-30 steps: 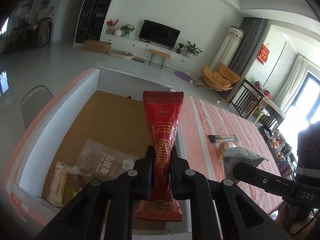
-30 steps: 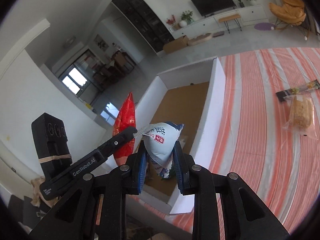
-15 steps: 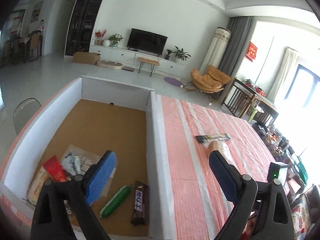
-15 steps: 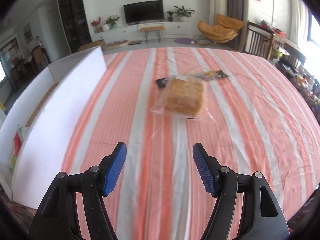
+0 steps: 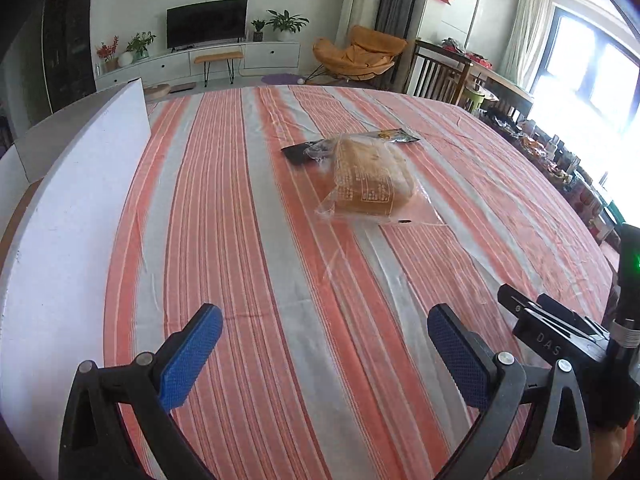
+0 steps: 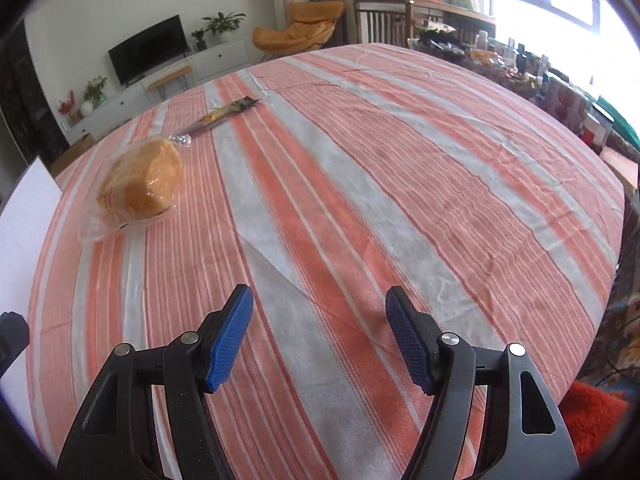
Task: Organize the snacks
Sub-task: 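Withdraw both tools from the box back over the table, then move the left tool to the Astavt candy stick while the right tool reaches the bread bag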
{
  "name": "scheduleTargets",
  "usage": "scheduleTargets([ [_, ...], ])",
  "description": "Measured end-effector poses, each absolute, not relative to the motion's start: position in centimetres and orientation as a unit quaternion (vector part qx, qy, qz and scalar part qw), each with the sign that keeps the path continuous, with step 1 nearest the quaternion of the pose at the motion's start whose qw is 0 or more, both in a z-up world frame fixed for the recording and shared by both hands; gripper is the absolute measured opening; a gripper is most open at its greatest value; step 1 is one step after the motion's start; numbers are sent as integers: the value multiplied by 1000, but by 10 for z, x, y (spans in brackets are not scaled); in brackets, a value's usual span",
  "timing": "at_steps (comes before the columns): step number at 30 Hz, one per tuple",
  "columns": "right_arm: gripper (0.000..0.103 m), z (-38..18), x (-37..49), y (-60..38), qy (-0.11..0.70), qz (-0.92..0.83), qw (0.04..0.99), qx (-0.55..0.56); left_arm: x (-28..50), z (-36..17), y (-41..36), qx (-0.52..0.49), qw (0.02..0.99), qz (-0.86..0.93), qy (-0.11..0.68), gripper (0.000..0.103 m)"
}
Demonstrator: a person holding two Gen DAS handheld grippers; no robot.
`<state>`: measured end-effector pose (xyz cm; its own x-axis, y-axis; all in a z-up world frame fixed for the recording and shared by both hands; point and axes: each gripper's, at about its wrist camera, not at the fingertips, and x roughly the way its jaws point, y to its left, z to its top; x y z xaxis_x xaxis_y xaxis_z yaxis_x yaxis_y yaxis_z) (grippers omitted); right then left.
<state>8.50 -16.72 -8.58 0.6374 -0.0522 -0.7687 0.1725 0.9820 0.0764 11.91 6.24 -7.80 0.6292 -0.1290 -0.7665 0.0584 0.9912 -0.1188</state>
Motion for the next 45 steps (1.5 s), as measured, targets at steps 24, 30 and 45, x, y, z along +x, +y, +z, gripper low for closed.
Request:
scheduleTargets([
  [24,85,-95,88,-154,440,-60,895,35,131,-114,56,9,890,-19,456,103],
  [30,86,-95,88,-153,440,-59,895,34,131,-114,56,9,890,-19,456,103],
  [45,87,-95,88,-153,440,-58,895,33,131,-114,56,9,890,-18,456,103],
])
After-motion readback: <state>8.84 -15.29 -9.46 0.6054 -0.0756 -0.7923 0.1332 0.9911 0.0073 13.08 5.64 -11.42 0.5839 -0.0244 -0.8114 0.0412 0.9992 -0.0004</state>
